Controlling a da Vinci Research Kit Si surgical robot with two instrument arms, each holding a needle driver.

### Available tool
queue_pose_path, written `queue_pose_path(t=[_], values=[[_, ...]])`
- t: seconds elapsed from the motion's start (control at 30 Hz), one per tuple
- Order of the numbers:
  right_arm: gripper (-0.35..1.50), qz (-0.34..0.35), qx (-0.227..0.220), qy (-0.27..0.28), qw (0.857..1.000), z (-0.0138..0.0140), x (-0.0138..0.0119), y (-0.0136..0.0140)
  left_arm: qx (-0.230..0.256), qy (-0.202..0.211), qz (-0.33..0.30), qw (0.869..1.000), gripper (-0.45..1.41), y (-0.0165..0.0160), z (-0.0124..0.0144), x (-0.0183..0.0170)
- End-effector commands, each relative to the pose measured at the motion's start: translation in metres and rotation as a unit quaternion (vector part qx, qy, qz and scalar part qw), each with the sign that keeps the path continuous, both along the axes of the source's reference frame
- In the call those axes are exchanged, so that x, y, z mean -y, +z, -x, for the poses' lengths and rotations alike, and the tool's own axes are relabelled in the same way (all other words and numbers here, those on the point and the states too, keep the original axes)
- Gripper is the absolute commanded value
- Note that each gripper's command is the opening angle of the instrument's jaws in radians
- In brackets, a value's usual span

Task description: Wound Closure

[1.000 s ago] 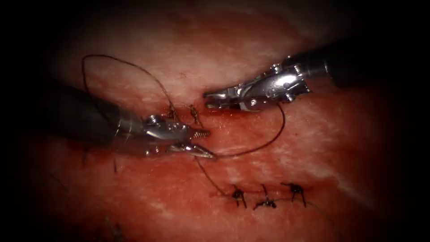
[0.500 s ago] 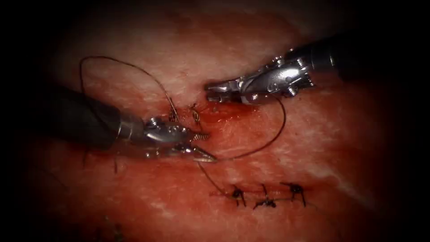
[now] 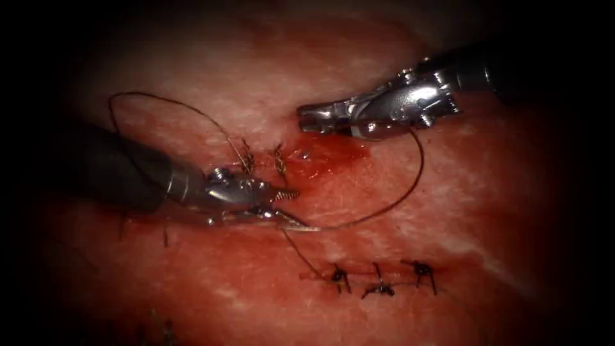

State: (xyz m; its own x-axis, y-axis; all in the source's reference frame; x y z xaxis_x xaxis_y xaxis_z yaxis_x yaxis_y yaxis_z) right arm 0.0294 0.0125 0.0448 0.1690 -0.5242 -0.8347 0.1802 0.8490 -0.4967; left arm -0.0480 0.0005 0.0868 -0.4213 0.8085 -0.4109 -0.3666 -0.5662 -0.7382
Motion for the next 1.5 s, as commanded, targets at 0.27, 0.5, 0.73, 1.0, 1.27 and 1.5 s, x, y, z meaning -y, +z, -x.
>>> queue_pose_path(t=[0.27, 0.5, 0.73, 1.0, 1.27, 1.5], values=[[-0.35, 0.039, 0.001, 0.009, 0.999, -0.0006, 0.0011, -0.0002, 0.000, 0.001, -0.001, 1.000, 0.54, 0.0005, 0.0003, 0.0007], [-0.35, 0.060, 0.008, 0.014, 0.998, 0.0001, 0.0004, -0.0006, 0.001, 0.002, -0.001, 1.000, 0.54, 0.0004, 0.0002, 0.0007], [-0.35, 0.061, 0.011, 0.016, 0.998, 0.0003, 0.0001, -0.0007, 0.001, 0.002, -0.001, 1.000, 0.54, 0.0004, 0.0003, 0.0007], [-0.35, 0.011, 0.011, 0.015, 1.000, 0.0000, -0.0005, -0.0005, -0.001, 0.002, -0.002, 1.000, 0.54, 0.0004, 0.0003, 0.0007], [-0.35, -0.163, 0.029, 0.032, 0.986, -0.0009, -0.0021, 0.0005, -0.001, 0.002, -0.002, 1.000, 0.54, 0.0004, 0.0003, 0.0007], [-0.35, -0.234, 0.044, 0.043, 0.970, -0.0018, -0.0035, 0.0008, -0.001, 0.002, -0.002, 1.000, 0.54, 0.0004, 0.0002, 0.0007]])
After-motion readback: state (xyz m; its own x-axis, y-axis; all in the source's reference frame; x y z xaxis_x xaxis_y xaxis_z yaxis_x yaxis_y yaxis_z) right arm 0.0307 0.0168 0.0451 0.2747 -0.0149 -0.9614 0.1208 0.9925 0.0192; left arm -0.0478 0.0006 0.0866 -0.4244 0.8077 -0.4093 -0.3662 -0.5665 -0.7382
